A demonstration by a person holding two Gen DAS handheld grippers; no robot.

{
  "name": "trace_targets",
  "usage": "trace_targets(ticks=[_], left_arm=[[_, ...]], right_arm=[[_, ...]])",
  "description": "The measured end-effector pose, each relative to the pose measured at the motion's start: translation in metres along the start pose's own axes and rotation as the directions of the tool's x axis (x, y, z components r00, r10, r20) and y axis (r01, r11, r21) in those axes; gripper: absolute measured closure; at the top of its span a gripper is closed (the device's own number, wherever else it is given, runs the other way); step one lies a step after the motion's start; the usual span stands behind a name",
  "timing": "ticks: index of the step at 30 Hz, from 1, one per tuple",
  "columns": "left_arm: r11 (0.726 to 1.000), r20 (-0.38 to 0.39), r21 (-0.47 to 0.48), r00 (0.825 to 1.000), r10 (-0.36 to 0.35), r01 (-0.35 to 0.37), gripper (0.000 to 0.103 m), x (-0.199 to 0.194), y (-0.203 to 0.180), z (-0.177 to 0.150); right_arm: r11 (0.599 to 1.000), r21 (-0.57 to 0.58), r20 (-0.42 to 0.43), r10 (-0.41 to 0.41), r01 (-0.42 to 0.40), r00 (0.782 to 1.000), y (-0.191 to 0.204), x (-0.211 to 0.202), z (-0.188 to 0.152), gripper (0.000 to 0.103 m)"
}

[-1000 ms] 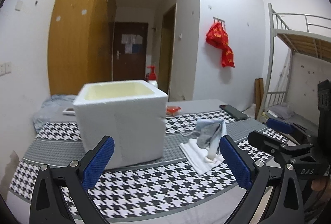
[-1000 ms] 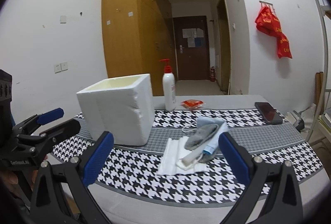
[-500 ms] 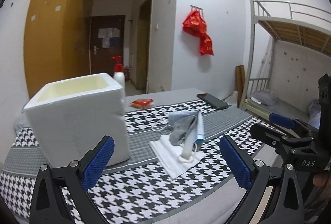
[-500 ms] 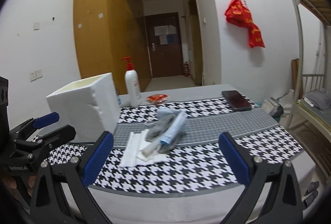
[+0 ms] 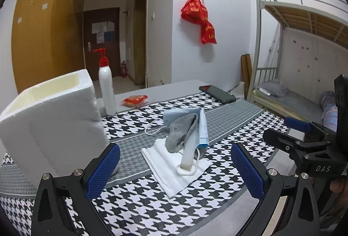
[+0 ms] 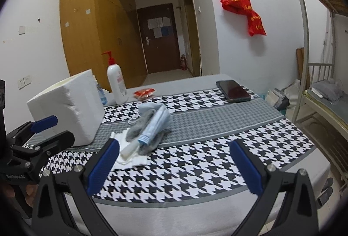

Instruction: Organize soft objects

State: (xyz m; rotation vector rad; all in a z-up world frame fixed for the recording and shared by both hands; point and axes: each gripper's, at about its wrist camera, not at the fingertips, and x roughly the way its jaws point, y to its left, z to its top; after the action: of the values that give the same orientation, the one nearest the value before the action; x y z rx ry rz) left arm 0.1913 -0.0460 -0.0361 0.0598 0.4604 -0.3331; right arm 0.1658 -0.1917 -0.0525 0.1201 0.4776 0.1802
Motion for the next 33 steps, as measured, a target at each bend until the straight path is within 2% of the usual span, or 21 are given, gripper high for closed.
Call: trace_targets(ticks=[6, 14, 18, 23, 28, 31, 33], left_arm=[[1.000, -0.072, 0.011, 0.997, -0.017, 0.017, 0.001, 0.021, 0.001, -0.007], [0.999, -0.182, 0.037, 0.983, 0.004, 0.002, 0.004, 0.050, 0.001, -0.019], [0.999, -0.231, 0.045, 0.973, -0.007, 0.018, 0.013, 0.063, 0.001, -0.024], [0.999, -0.310, 0.021, 0.950, -0.037, 0.046, 0.022, 0.079, 0.004, -0.025], [0.999, -0.363, 0.037, 0.932, -0.018, 0.034, 0.043, 0.090, 0.004, -0.027], [0.999, -0.401, 0.042, 0.916, -0.008, 0.027, 0.048, 0.096, 0.004, -0.030], [0.998, -0.400, 0.060, 0.917, 0.001, 0.024, 0.048, 0.097, 0.004, -0.031]], right_arm=[[1.000, -0.013, -0.046, 0.004, -0.005, 0.999, -0.002, 0.018, 0.000, 0.000], [0.999, -0.020, -0.087, 0.024, -0.026, 0.996, -0.003, 0.038, 0.001, 0.000], [0.999, -0.017, -0.095, 0.027, -0.029, 0.995, -0.005, 0.042, 0.002, 0.000], [0.999, -0.015, -0.103, 0.037, -0.039, 0.994, -0.005, 0.048, 0.005, 0.000], [0.998, -0.030, -0.112, 0.046, -0.049, 0.993, -0.001, 0.053, 0.007, 0.000], [0.998, -0.035, -0.113, 0.055, -0.059, 0.992, 0.000, 0.055, 0.008, 0.000], [0.997, -0.033, -0.115, 0.062, -0.066, 0.991, 0.000, 0.056, 0.009, 0.000]])
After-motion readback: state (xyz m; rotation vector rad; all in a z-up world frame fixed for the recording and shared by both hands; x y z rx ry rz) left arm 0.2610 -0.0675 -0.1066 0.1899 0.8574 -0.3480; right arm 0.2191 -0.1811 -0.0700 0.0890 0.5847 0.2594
